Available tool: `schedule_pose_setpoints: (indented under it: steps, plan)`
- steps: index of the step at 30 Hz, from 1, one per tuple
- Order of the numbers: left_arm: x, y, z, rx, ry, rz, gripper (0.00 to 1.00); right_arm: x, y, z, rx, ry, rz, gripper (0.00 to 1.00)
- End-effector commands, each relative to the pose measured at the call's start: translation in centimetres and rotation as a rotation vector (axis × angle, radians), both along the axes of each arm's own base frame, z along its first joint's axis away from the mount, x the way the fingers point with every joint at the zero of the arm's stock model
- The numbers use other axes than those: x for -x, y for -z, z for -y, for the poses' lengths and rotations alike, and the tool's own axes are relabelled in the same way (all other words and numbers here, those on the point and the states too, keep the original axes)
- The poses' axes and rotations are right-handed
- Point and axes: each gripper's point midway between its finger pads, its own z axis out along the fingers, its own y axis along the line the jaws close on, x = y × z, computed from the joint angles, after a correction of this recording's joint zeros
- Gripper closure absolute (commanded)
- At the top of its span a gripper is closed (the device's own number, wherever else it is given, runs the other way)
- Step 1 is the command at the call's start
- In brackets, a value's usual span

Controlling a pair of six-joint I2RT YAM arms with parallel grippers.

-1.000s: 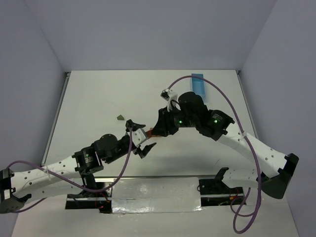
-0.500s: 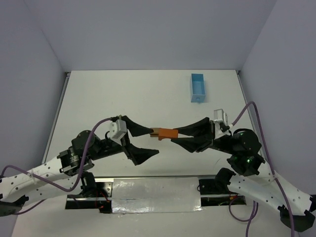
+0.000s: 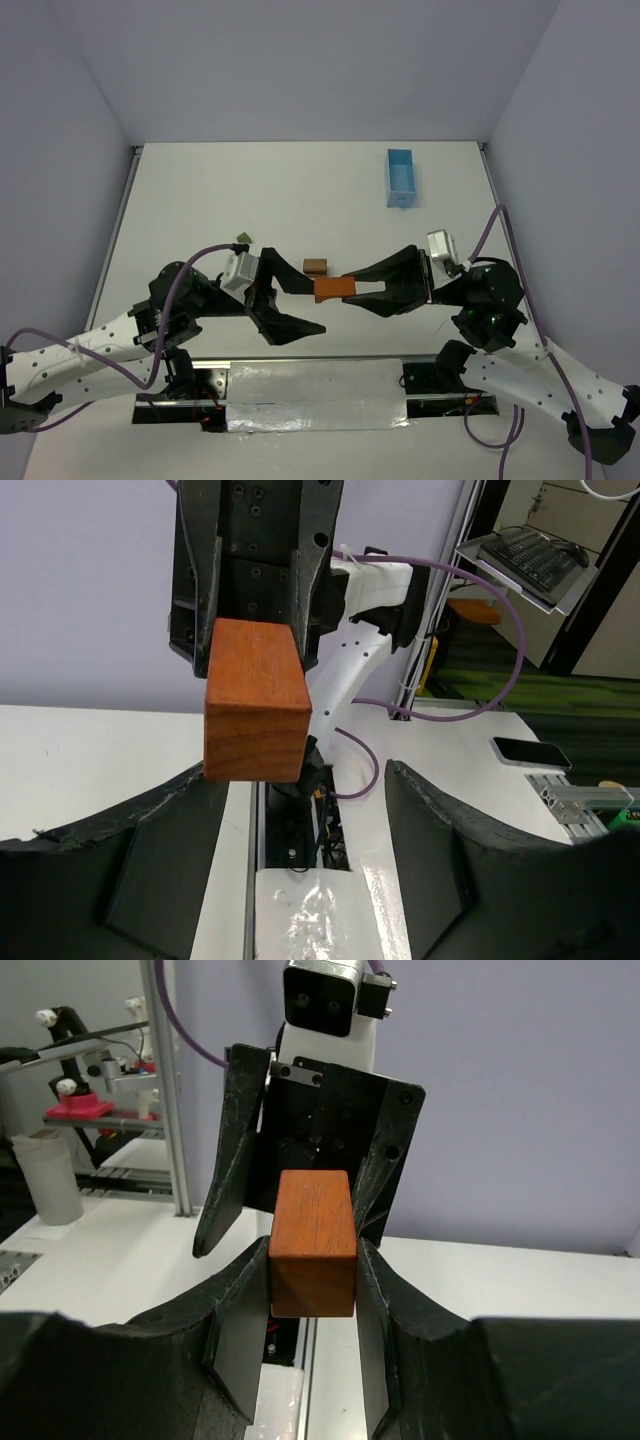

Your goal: Build the wood block tower

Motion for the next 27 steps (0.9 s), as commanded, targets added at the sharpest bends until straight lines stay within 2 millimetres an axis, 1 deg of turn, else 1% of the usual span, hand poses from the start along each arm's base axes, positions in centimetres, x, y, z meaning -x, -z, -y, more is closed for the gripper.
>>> schedule_pose_setpoints:
  steps: [1,5,6,7,10,11,13,14,16,17,18,19,20,21,22,23,25,27]
  plan:
    - [1.2,-3.6,-0.9,0.112,0.037,0.065,0.25,1.4,-0.3,-0.4,-0.004,-0.081,0.037,1.0]
    - [0.3,-3.6,-0.8,0.095,-0.01,0.061,0.3,1.5,-0.4,-0.4,-0.015,-0.081,0.034,1.0]
    - [-0.2,-3.6,-0.8,0.092,-0.038,0.052,0.32,1.5,-0.5,-0.4,-0.017,-0.081,0.031,1.0]
    - [-0.2,-3.5,-0.8,0.088,-0.041,0.059,0.38,1.3,-0.6,-0.4,-0.02,-0.068,0.023,1.0]
    - [-0.3,-3.6,-0.9,0.085,-0.046,0.063,0.5,1.0,-0.5,-0.5,-0.022,-0.052,0.0,1.0]
    - [-0.3,-3.7,-0.9,0.085,-0.047,0.071,0.61,0.7,-0.4,-0.6,-0.019,-0.044,-0.013,1.0]
    - [-0.4,-3.8,-0.9,0.082,-0.052,0.074,0.74,0.5,-0.1,-0.8,-0.013,-0.038,-0.038,1.0]
    - [-0.5,-4.0,-0.9,0.085,-0.06,0.079,0.85,0.5,0.0,-0.9,-0.009,-0.041,-0.042,1.0]
    - [-0.6,-3.9,-0.9,0.078,-0.067,0.085,0.93,0.4,0.3,-1.1,0.005,-0.043,-0.061,0.99]
    - [-0.5,-3.8,-0.9,0.075,-0.064,0.089,0.95,0.5,0.6,-1.2,0.023,-0.051,-0.066,0.92]
    - [-0.4,-3.7,-1.0,0.076,-0.058,0.096,0.96,0.6,1.0,-1.3,0.041,-0.054,-0.057,0.79]
    - [-0.3,-3.6,-1.1,0.07,-0.054,0.106,0.98,0.5,1.1,-1.2,0.054,-0.045,-0.04,0.57]
    - [-0.2,-3.3,-1.0,0.058,-0.051,0.105,1.0,0.3,1.6,-1.0,0.105,-0.021,-0.051,0.52]
    - [-0.3,-2.7,-1.0,0.035,-0.051,0.096,1.0,-0.5,1.5,-0.8,0.118,0.033,-0.03,0.44]
    - [-0.3,-2.3,-0.9,0.019,-0.051,0.096,1.0,-0.4,1.3,-0.6,0.13,0.042,-0.013,0.38]
    - [-0.3,-2.0,-0.9,0.005,-0.05,0.093,1.0,-0.3,0.8,-0.3,0.149,0.047,-0.006,0.37]
    - [-0.5,-1.1,-0.7,-0.026,-0.056,0.083,1.0,-0.1,0.5,-0.3,0.195,0.036,-0.004,0.35]
    - [-0.6,-0.5,-0.7,-0.041,-0.056,0.08,1.0,-0.1,0.7,-0.6,0.232,0.021,-0.008,0.34]
